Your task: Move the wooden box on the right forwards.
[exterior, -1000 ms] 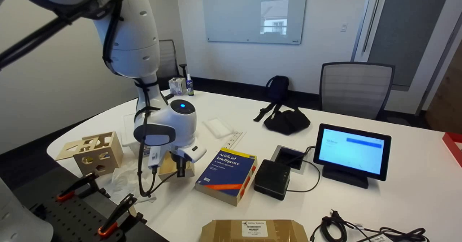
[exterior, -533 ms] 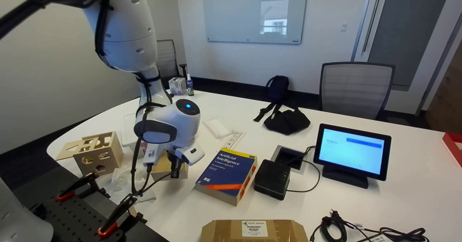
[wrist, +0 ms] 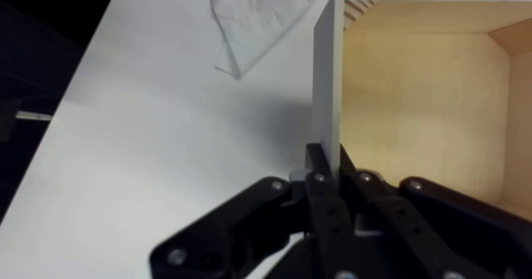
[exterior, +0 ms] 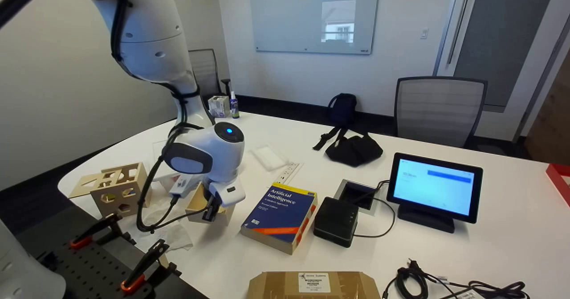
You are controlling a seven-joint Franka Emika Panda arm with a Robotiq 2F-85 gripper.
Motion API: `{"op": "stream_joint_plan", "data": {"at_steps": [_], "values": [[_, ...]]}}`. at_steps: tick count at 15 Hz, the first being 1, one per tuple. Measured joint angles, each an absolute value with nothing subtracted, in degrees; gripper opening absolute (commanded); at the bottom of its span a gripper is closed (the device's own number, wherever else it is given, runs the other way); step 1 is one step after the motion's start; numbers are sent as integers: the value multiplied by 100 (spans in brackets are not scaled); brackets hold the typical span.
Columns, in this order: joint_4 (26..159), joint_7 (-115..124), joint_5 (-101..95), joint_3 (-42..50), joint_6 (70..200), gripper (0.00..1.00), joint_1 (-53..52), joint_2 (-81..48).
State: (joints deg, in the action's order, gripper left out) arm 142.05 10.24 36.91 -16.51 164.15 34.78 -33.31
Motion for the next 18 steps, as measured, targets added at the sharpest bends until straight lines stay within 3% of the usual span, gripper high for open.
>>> {"op": "stream_joint_plan", "data": {"at_steps": [8,9,11,18], "values": [[14215,1768,4309,-1077,16363,2,2642,-3331],[14216,1857,4309,-1074,16362,32,2643,-3331],[14215,1964,4309,-1067,16363,39,2649,-3331],[14178,1961,4235,-1057,16363,92,2651,-3301]]}}
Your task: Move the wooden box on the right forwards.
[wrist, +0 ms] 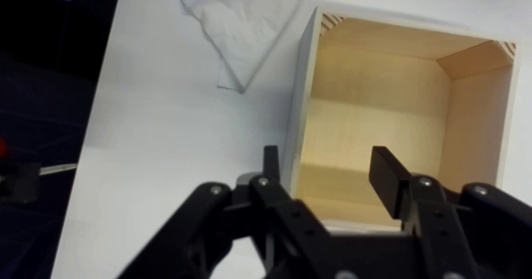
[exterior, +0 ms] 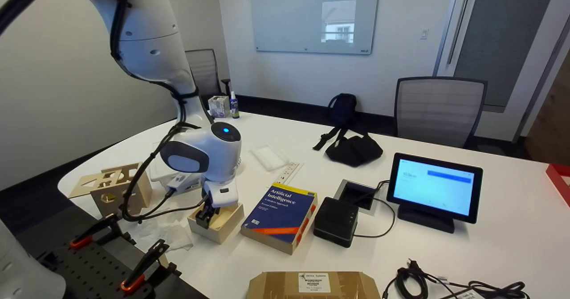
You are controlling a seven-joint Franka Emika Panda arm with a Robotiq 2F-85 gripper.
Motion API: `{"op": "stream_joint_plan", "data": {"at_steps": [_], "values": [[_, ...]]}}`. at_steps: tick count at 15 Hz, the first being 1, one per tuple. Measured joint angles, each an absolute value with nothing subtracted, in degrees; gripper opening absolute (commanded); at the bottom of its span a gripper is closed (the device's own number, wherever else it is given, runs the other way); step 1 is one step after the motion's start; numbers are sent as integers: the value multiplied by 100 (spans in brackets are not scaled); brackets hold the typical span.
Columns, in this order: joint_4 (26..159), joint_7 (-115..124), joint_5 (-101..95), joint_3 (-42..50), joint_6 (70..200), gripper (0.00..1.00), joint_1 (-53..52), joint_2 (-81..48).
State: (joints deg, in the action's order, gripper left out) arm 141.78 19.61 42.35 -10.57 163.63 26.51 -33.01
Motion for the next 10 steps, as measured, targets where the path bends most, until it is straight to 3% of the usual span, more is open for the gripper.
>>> {"op": "stream_joint_plan", "data": {"at_steps": [2,10], "values": [[14153,1930,4062,-1059,16362,100,2647,-3231],[14235,2217,2816,237,15545,100,883,-1960]]}}
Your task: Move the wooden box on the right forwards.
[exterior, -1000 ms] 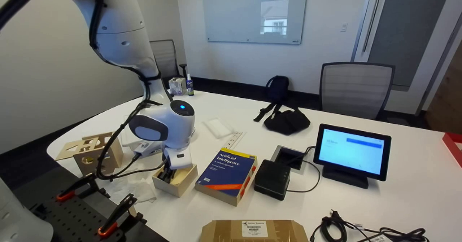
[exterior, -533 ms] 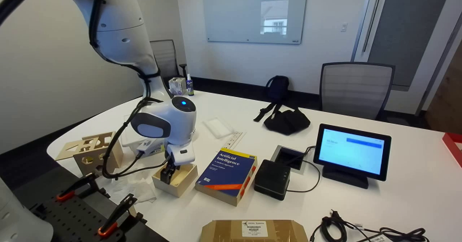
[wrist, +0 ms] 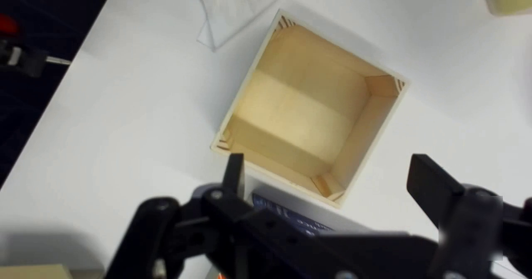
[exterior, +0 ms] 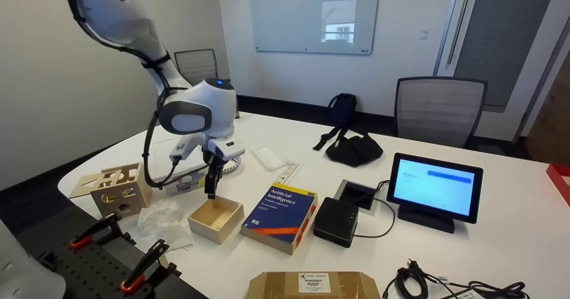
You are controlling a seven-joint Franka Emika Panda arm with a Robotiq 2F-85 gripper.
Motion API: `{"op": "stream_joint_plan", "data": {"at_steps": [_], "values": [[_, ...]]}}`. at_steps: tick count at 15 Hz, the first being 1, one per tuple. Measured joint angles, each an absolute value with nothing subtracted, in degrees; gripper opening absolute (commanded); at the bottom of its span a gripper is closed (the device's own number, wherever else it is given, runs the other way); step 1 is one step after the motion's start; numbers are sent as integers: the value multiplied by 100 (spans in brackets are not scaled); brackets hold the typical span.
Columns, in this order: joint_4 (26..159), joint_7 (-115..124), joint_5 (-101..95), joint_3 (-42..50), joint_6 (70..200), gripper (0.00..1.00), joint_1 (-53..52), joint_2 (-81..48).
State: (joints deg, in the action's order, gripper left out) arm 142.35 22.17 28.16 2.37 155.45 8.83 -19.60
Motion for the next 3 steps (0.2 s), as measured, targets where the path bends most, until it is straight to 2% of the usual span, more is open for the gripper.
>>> {"op": "stream_joint_plan", "data": {"at_steps": [3], "values": [[14207,2781,1879,629,14963,100,444,-1379]]}}
